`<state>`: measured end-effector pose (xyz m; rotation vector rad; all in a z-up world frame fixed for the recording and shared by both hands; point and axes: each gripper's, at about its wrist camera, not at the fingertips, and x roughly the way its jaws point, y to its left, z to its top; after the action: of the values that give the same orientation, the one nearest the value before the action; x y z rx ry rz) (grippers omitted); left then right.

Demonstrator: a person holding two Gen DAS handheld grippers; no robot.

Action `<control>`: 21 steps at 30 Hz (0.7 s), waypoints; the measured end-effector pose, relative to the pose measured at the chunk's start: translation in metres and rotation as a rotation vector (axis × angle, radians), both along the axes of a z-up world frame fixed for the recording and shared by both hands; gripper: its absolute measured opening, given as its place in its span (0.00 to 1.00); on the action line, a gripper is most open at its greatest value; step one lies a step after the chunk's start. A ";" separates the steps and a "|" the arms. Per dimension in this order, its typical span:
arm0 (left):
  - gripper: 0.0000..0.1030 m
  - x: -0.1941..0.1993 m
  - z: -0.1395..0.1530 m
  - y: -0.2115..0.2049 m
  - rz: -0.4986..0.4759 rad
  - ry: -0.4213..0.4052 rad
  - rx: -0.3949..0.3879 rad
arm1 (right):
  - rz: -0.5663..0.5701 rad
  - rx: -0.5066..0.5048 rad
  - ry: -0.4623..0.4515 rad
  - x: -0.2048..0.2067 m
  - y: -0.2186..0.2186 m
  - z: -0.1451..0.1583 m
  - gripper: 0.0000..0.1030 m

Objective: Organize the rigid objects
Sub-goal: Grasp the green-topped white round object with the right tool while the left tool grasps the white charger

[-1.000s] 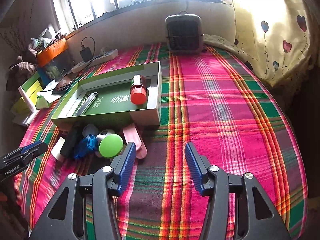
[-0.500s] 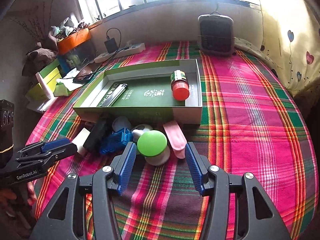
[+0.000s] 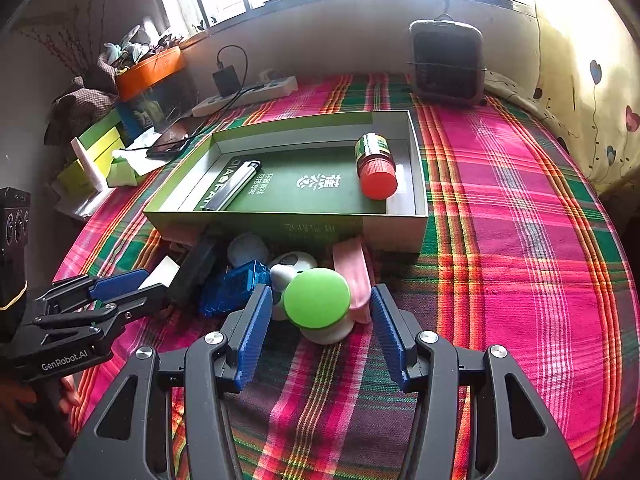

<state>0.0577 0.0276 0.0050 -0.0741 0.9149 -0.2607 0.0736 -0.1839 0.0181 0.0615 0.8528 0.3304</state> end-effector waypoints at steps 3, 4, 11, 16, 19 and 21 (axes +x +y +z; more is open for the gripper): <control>0.44 0.001 -0.001 0.000 0.001 0.005 0.001 | 0.002 -0.009 -0.007 -0.001 0.000 0.000 0.51; 0.44 0.002 -0.001 0.000 0.001 0.004 0.004 | 0.000 -0.015 -0.011 -0.002 0.000 0.001 0.50; 0.44 0.003 0.000 -0.001 0.000 0.003 0.010 | -0.013 -0.014 -0.013 -0.006 -0.005 0.002 0.45; 0.44 0.003 0.000 -0.002 0.001 0.003 0.010 | -0.049 -0.034 -0.023 -0.011 -0.010 0.003 0.43; 0.44 0.003 0.000 -0.002 0.001 0.003 0.010 | -0.071 -0.040 -0.018 -0.015 -0.015 0.004 0.39; 0.44 0.003 -0.001 -0.002 0.000 0.002 0.012 | -0.084 -0.047 -0.016 -0.016 -0.017 0.004 0.39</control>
<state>0.0606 0.0258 0.0044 -0.0637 0.9188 -0.2550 0.0573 -0.2012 0.0218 0.0505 0.8389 0.2320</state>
